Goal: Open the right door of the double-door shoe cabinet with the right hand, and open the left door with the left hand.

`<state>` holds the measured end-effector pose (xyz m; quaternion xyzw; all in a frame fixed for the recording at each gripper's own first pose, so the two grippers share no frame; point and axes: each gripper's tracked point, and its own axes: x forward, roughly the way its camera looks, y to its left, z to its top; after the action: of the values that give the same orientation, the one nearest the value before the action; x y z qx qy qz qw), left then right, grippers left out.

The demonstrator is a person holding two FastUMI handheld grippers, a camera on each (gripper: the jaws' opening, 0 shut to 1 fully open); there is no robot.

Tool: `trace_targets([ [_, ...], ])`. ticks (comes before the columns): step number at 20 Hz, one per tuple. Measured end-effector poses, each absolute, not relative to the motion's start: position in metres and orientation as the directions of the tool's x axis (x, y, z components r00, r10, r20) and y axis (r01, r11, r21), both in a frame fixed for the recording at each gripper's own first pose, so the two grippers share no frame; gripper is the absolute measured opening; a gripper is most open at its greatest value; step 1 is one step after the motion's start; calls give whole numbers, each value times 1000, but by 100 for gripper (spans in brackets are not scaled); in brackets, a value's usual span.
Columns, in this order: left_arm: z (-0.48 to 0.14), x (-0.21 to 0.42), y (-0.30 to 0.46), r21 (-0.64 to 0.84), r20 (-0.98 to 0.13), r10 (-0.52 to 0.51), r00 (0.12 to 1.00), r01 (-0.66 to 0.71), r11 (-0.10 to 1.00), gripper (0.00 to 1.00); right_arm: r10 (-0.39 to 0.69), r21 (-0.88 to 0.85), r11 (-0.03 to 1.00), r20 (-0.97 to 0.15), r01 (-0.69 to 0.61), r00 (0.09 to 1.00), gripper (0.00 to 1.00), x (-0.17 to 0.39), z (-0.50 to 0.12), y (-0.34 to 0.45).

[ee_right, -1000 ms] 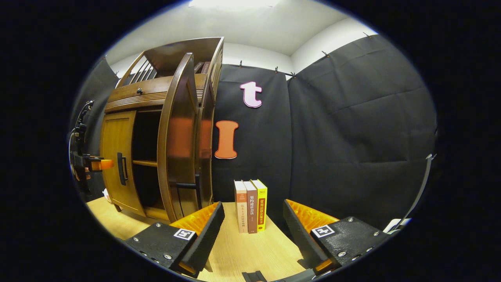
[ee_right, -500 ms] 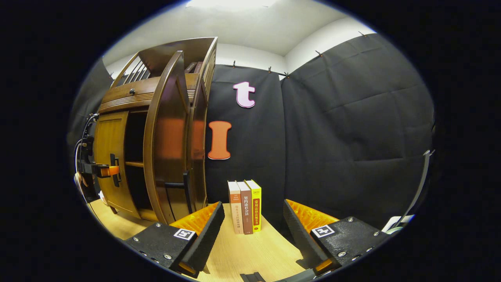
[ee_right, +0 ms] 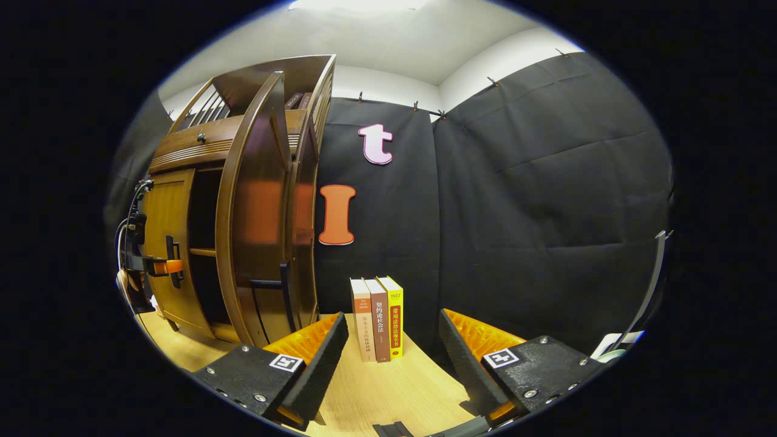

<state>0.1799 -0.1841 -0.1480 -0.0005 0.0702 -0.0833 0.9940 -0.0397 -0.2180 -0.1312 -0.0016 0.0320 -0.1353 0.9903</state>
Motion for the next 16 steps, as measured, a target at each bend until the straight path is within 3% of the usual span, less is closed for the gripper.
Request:
trace_targets([
  [3,-149,178,-181,27,-146,-163,976,169,985,43,-272,-11,962,-62,272,960,92,-44,-130,-218],
  [8,-148,158,-180,-16,-150,-216,965,216,976,39,-266,-6,964,-69,266,961,92,-49,-129,-211],
  [11,-146,137,-174,-6,-133,-248,960,249,968,32,-257,2,966,-66,258,964,92,-54,-123,-202],
  [12,-145,129,-171,-13,-124,-258,958,259,966,39,-258,5,966,-64,259,964,92,-57,-121,-200],
  [13,-143,122,-168,-35,-123,-266,956,263,964,39,-257,6,966,-63,258,964,92,-60,-119,-197],
  [14,-141,115,-165,-51,-123,-272,954,267,962,26,-259,4,966,-63,260,964,92,-62,-117,-195],
  [16,-140,101,-157,-37,-130,-283,950,281,959,33,-254,4,967,-60,255,965,92,-67,-112,-188],
])
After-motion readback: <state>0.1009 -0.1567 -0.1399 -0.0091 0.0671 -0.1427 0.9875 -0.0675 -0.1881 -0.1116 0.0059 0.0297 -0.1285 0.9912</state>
